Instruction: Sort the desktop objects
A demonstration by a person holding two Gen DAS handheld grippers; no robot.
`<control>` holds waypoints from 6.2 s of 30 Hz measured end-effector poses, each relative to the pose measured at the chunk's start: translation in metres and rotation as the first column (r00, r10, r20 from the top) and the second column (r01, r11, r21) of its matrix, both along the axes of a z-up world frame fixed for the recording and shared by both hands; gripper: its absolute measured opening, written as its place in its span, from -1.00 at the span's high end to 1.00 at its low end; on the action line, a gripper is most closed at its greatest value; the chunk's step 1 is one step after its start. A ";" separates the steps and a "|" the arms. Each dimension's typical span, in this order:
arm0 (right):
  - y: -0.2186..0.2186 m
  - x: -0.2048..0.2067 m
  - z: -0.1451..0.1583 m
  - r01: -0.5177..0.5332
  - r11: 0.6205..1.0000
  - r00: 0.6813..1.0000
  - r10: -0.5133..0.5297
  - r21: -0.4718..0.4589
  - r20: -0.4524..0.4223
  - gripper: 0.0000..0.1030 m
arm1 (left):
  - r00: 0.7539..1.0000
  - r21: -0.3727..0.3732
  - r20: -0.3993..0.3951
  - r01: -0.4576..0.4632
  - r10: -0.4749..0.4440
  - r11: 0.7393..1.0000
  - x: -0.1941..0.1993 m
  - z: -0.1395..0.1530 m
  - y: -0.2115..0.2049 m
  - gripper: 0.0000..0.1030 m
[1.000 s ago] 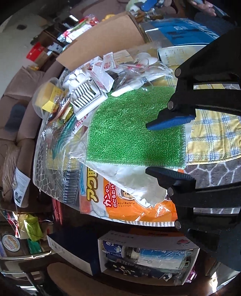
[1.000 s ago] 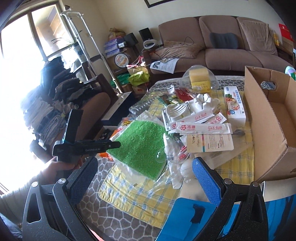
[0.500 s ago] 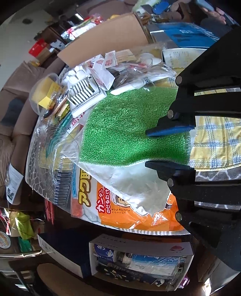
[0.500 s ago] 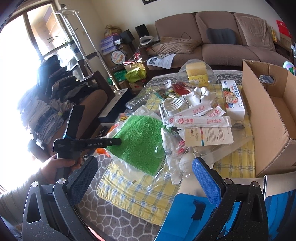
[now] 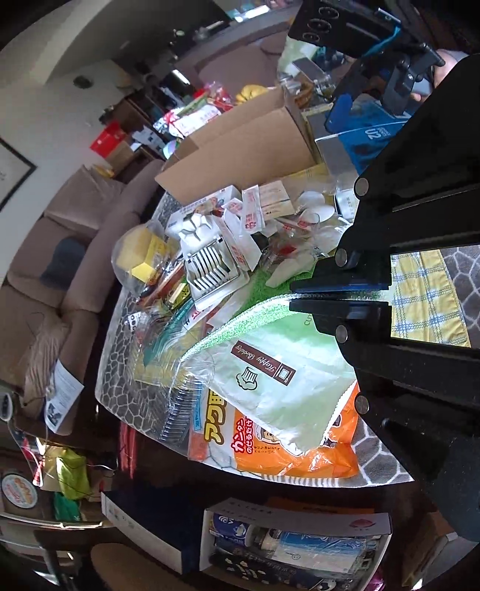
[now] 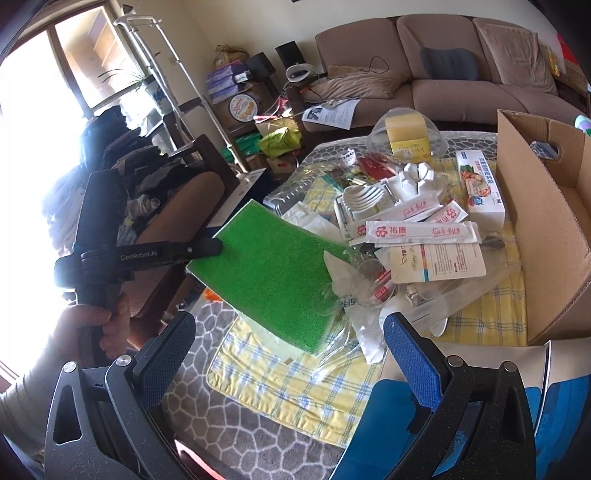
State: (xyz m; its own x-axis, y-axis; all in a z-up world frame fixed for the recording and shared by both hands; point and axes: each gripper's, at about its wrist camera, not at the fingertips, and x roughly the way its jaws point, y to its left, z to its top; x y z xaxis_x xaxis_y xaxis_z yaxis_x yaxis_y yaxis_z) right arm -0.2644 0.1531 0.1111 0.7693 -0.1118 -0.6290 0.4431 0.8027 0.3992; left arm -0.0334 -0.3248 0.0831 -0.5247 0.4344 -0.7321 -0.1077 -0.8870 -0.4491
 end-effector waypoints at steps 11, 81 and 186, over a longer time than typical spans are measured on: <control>0.020 0.023 -0.008 -0.080 0.997 0.997 0.079 0.012 0.019 -1.00 | 0.993 0.029 -0.113 0.019 -0.016 0.999 0.001 0.081 0.002 0.94; -0.395 -0.082 -0.016 0.142 0.979 0.851 -0.197 -0.149 -0.486 0.05 | 0.899 -0.233 0.184 0.433 -0.398 0.871 -0.262 0.005 0.463 0.88; -0.441 -0.055 -0.010 0.029 0.991 0.638 0.085 0.134 -0.766 -0.71 | 0.874 -0.121 0.042 0.485 -0.484 0.866 -0.191 0.063 0.352 0.09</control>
